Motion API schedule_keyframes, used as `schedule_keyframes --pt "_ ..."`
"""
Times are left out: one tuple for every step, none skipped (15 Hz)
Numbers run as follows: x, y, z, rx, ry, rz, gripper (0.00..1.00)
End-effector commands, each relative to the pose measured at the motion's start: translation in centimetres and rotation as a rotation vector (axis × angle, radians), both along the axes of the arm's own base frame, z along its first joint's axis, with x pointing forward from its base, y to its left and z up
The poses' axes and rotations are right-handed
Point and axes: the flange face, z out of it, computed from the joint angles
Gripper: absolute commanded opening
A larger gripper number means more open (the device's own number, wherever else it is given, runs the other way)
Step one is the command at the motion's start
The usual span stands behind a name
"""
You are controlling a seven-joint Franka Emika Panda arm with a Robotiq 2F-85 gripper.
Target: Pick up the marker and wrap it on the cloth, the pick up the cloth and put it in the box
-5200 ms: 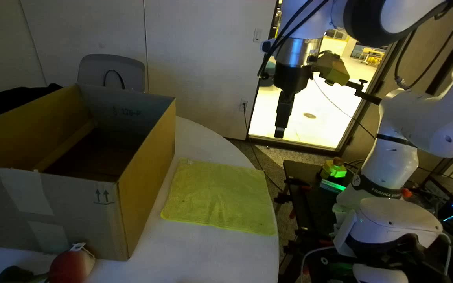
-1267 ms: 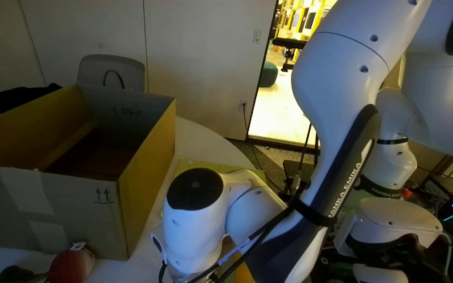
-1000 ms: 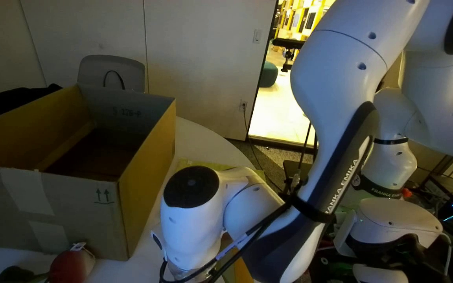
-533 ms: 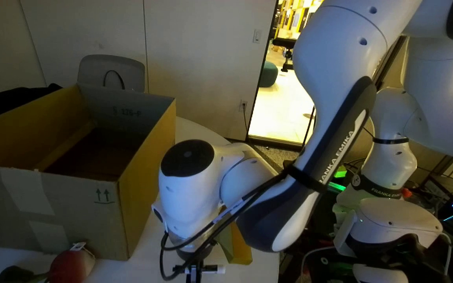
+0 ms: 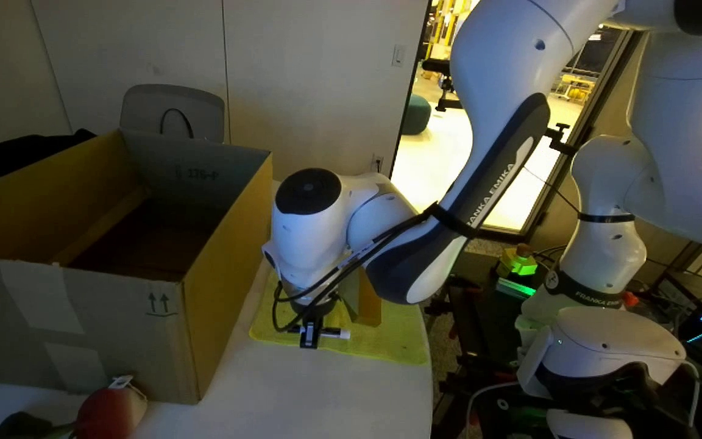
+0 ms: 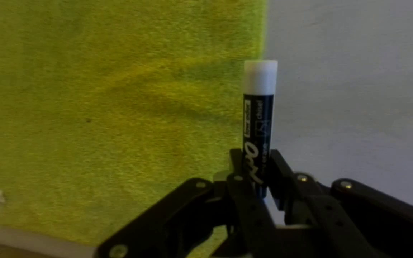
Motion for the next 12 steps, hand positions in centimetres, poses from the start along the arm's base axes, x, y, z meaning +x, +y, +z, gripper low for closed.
schedule_keyframes --pt "0.3 -4.7 0.0 -0.064 -0.044 -0.074 0.08" --pt "0.5 -6.1 -0.2 -0.081 -0.045 -0.094 0.08" --pt "0.8 -7.6 -0.3 -0.099 -0.049 -0.123 0.08" --pt "1.1 -8.8 -0.5 -0.109 -0.049 -0.142 0.08" --pt "1.2 -9.9 -0.9 -0.120 -0.050 -0.160 0.08" --pt "1.5 -10.9 -1.2 -0.128 -0.047 -0.178 0.08" --pt "1.5 -11.8 -1.6 -0.134 -0.043 -0.190 0.08" --pt "1.6 -12.7 -1.9 -0.138 -0.035 -0.203 0.08" --pt "1.6 -13.3 -2.4 -0.142 -0.029 -0.213 0.08" --pt "1.5 -13.9 -2.8 -0.144 -0.021 -0.224 0.08" --pt "1.3 -14.3 -3.3 -0.144 -0.013 -0.233 0.08" --pt "1.2 -14.7 -3.8 -0.145 -0.004 -0.240 0.08"
